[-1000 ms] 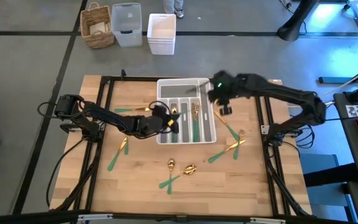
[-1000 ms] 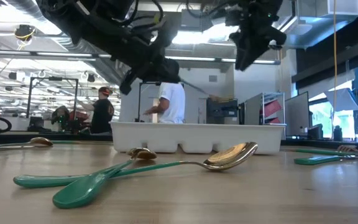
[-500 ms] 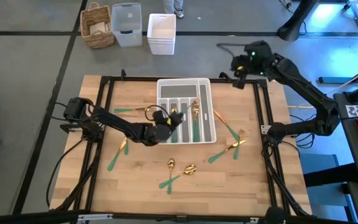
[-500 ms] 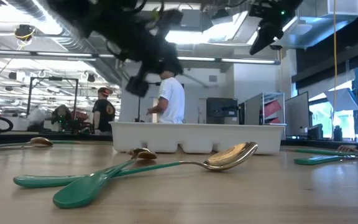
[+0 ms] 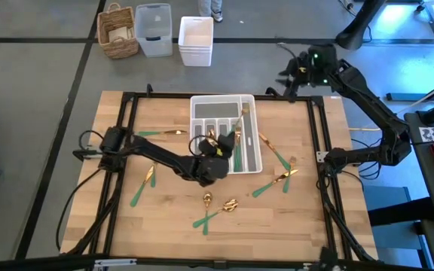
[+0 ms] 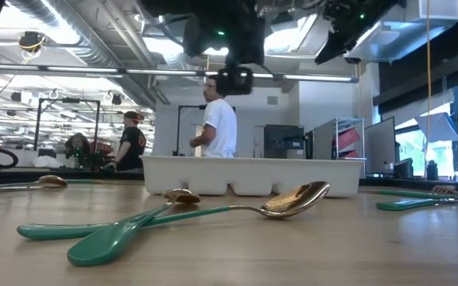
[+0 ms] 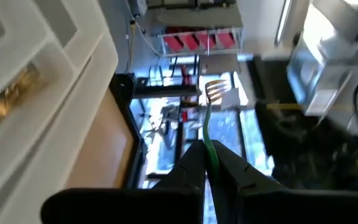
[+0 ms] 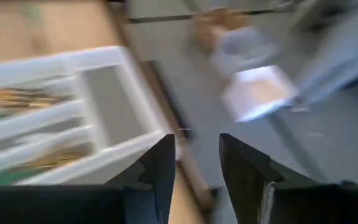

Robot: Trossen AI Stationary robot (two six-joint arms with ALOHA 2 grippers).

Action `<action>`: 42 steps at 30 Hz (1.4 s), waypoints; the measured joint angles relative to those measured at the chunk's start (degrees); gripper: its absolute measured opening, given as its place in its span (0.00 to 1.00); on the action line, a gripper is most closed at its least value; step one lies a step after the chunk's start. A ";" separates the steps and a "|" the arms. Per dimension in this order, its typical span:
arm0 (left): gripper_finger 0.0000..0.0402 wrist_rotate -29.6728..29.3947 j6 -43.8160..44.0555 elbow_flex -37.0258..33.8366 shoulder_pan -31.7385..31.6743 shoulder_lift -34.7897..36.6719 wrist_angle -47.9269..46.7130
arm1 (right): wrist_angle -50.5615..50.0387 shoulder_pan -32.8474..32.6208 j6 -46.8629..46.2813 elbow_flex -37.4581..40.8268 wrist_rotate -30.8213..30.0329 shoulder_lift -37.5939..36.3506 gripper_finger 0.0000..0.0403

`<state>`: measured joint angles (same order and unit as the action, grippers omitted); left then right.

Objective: Sort silverware
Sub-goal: Put the top fork into the silverware organizer

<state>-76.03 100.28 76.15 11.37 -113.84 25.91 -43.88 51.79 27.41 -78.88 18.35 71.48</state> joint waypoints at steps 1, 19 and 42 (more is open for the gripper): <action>0.00 -0.63 1.58 1.19 0.16 -1.21 -0.11 | -0.92 -0.15 -0.05 0.84 3.81 0.00 0.32; 0.00 -13.99 13.10 15.16 4.30 -12.57 -0.19 | 10.06 -10.57 -2.15 26.38 16.55 0.02 0.32; 0.00 7.43 33.06 15.11 0.06 -12.25 -25.20 | 10.76 -11.67 -2.32 27.57 12.11 0.04 0.32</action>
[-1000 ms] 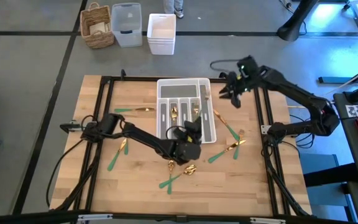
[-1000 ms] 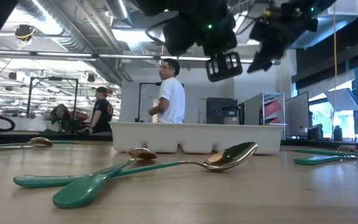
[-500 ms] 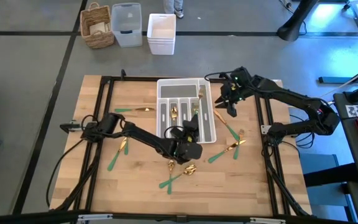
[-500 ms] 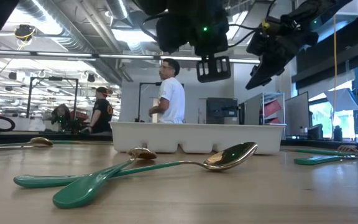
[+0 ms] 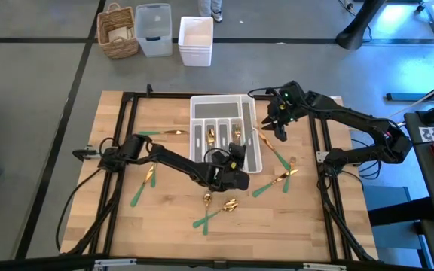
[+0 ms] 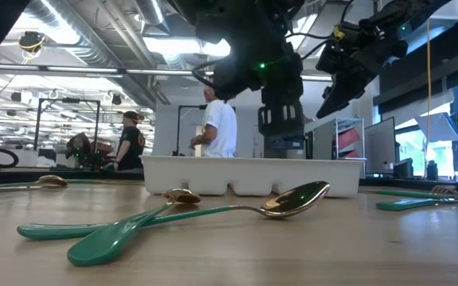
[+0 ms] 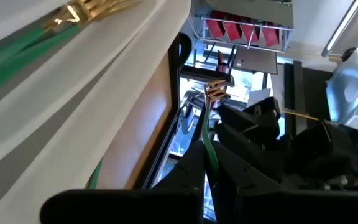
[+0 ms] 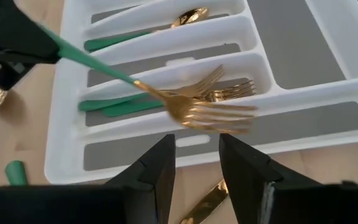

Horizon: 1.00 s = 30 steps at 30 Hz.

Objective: Sort silverware
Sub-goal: Put the top fork into the silverware organizer

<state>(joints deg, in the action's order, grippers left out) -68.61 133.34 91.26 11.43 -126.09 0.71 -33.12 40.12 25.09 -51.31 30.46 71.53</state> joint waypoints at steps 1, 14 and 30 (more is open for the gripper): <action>0.00 0.04 0.00 0.00 -0.12 0.05 -0.14 | 0.01 0.00 -0.01 0.00 0.71 0.00 0.32; 0.00 0.22 -0.19 0.00 -1.91 0.10 -2.44 | 0.17 -0.02 -25.05 0.00 2.24 0.00 0.32; 0.00 -19.11 -12.81 0.00 -1.30 0.18 3.16 | 14.98 0.02 -58.14 0.02 7.73 0.02 0.32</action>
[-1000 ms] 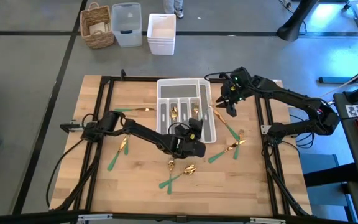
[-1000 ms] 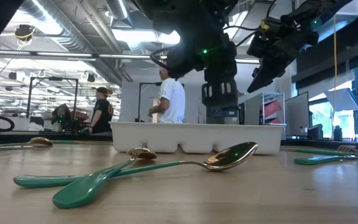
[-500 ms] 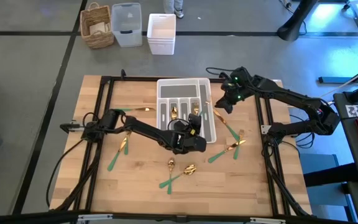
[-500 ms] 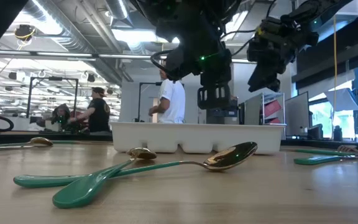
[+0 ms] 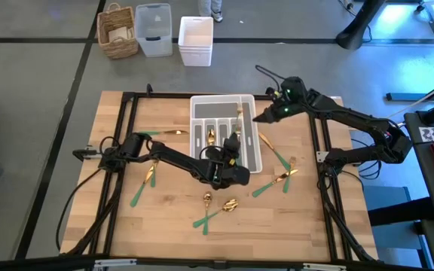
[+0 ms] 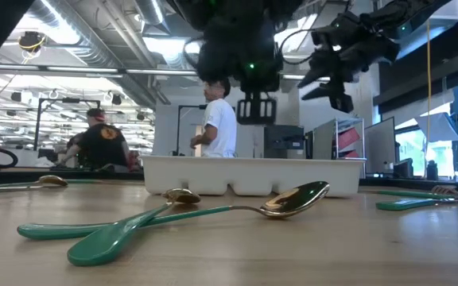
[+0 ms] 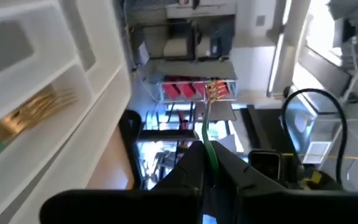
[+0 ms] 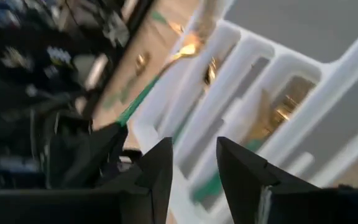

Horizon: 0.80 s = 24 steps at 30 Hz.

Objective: Sort silverware
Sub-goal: Put the top fork into the silverware organizer

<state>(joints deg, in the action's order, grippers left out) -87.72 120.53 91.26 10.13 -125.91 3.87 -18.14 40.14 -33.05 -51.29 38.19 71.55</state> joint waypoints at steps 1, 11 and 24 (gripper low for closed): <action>0.00 -0.20 -2.31 0.00 0.00 0.02 1.44 | 1.83 0.00 -1.99 0.00 -0.01 0.00 0.32; 0.00 0.28 -22.21 -0.01 -0.59 0.03 20.03 | 13.57 -2.02 -9.37 0.00 1.81 0.00 0.32; 0.00 0.07 -26.49 0.00 -0.31 0.04 23.07 | 15.48 -9.47 -9.36 0.00 -8.67 1.11 0.32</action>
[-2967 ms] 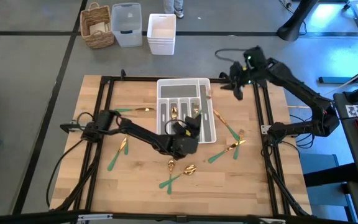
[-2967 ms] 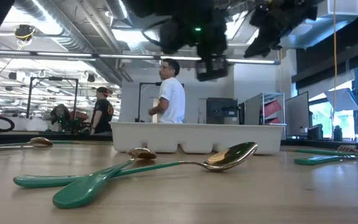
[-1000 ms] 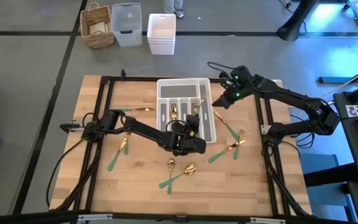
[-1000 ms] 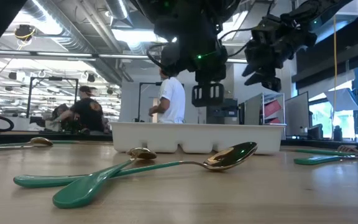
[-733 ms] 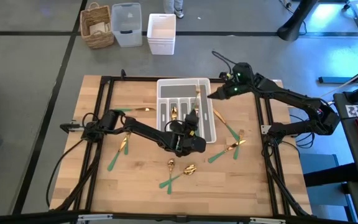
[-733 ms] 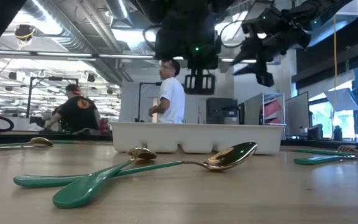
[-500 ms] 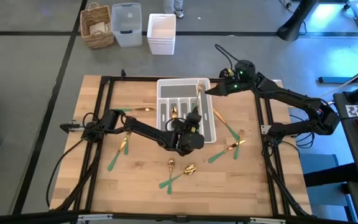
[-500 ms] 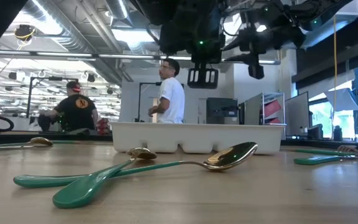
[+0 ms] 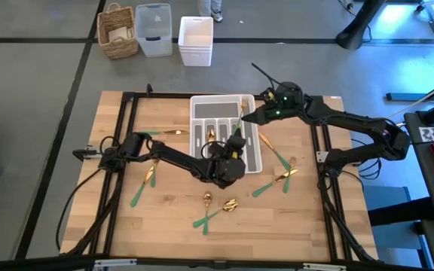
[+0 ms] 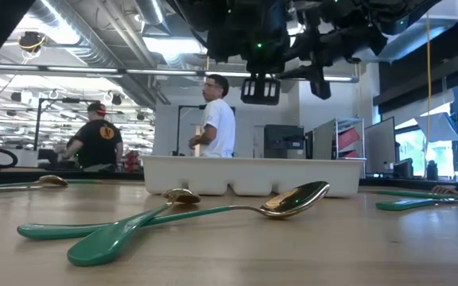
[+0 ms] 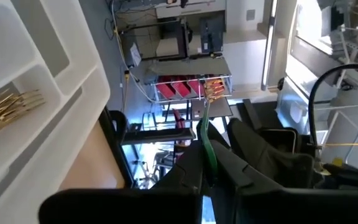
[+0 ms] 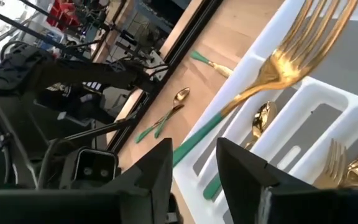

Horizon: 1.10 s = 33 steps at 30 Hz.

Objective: Sort silverware
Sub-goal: Put the top fork into the silverware organizer

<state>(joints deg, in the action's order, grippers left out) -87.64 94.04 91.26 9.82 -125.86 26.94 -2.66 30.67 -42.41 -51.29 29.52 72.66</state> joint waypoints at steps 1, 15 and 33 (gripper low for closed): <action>0.00 0.01 0.08 0.00 0.14 0.00 0.06 | -0.04 0.04 0.00 0.00 -0.04 0.07 0.32; 0.00 1.60 -3.39 0.02 0.71 -0.02 2.56 | 8.09 0.05 -4.94 0.00 3.62 5.00 0.29; 0.16 2.75 -5.27 -0.04 0.70 -0.15 1.86 | 11.83 0.07 -3.64 -0.07 5.26 5.04 0.02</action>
<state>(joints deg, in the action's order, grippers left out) -84.89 88.77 91.22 10.52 -126.02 28.80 9.17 30.74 -46.06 -51.36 34.79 77.70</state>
